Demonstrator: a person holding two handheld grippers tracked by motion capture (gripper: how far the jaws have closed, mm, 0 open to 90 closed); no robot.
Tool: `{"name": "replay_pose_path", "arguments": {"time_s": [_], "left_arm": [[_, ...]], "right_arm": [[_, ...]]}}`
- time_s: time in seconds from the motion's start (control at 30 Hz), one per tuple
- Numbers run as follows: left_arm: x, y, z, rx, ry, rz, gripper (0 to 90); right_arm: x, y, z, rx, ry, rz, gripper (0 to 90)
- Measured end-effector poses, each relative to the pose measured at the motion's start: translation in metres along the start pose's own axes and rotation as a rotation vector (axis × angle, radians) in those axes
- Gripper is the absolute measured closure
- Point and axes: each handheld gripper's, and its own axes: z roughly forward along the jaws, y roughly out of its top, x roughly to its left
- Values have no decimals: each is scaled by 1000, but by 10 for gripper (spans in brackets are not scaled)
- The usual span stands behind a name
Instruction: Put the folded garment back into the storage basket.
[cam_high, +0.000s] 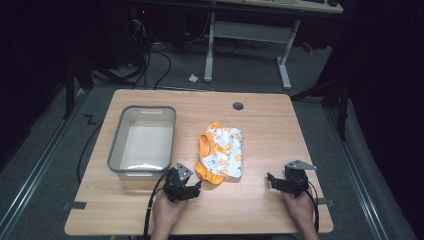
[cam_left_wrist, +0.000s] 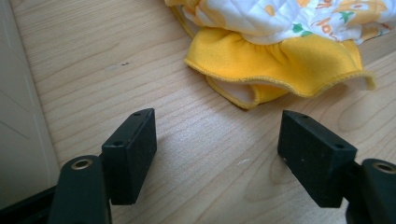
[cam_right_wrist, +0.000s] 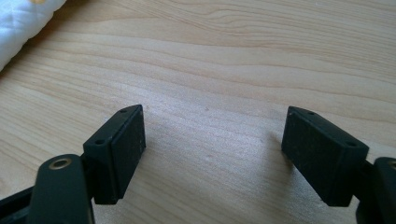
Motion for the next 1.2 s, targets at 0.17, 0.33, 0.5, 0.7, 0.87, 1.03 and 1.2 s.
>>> {"name": "replay_pose_path", "arguments": {"time_s": [0.17, 0.33, 0.5, 0.7, 0.87, 1.03, 1.2], "left_arm": [[0, 0, 0, 0, 0, 0, 286], [0, 0, 0, 0, 0, -1, 286], [0, 0, 0, 0, 0, -1, 286], [0, 0, 0, 0, 1, -1, 286], [0, 0, 0, 1, 3, -3, 285], [0, 0, 0, 1, -6, 0, 265], [0, 1, 1, -2, -7, -22, 273]], "right_arm": [[0, 0, 0, 0, -1, 0, 219], [0, 0, 0, 0, -2, 2, 221], [0, 0, 0, 0, -2, 2, 222], [0, 0, 0, -1, 0, 0, 229], [0, 0, 0, -1, 1, -1, 231], [0, 0, 0, -1, 1, -1, 231], [0, 0, 0, -1, 1, -1, 232]]}}
